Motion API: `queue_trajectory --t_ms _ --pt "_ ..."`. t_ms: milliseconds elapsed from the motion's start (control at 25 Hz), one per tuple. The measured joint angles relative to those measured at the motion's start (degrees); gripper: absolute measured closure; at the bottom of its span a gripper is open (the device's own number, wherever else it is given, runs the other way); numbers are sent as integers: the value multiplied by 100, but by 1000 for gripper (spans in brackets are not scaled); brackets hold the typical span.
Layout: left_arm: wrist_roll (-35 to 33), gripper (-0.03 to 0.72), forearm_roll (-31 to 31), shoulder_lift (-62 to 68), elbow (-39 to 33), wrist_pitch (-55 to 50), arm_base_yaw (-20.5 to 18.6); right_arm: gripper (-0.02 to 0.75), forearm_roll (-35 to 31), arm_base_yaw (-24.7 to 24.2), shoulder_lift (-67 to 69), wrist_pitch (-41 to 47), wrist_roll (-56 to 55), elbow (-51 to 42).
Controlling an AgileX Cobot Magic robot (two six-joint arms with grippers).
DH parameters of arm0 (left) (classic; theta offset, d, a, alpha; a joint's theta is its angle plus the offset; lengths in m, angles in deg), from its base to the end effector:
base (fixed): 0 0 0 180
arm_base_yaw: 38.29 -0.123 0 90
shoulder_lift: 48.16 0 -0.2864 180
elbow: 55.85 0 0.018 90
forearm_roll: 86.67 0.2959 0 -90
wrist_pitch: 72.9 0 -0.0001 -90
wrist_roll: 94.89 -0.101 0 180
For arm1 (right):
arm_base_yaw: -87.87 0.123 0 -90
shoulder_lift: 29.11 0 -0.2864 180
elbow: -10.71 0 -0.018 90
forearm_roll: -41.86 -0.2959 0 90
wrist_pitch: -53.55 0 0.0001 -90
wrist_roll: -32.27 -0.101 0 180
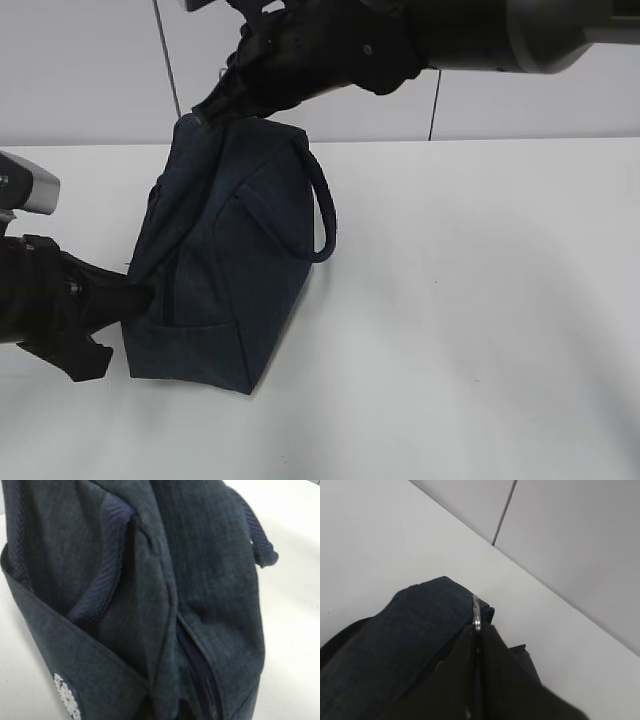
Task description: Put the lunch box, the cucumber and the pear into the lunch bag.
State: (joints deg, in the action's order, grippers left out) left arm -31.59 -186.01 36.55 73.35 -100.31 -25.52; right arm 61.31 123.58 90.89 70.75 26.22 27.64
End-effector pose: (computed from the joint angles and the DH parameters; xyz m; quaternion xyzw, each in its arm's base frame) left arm 0.2454 -0.1027 0.1511 0.3154 0.8313 -0.2001 0.4117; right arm 0.4305 0.2972 0.2723 -0.3300 0.7968 0.0594 0.5026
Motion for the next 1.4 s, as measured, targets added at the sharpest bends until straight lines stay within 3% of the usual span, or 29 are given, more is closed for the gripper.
queue_trajectory --t_ms 160,360,1040,1280,1400 --pt "0 671 0 0 0 2 0 738 -365 -216 219 -3 -41 123" --pt "0 671 0 0 0 7 0 738 -1581 -521 410 187 -87 531" --pt "4 673 0 0 -238 46 0 738 -4280 -949 1708 941 372 2101" --pt "4 673 0 0 -232 50 0 738 -5484 -1324 2166 1220 395 2237" --pt "4 673 0 0 -232 77 0 738 -6444 -1482 2360 1362 831 2298"
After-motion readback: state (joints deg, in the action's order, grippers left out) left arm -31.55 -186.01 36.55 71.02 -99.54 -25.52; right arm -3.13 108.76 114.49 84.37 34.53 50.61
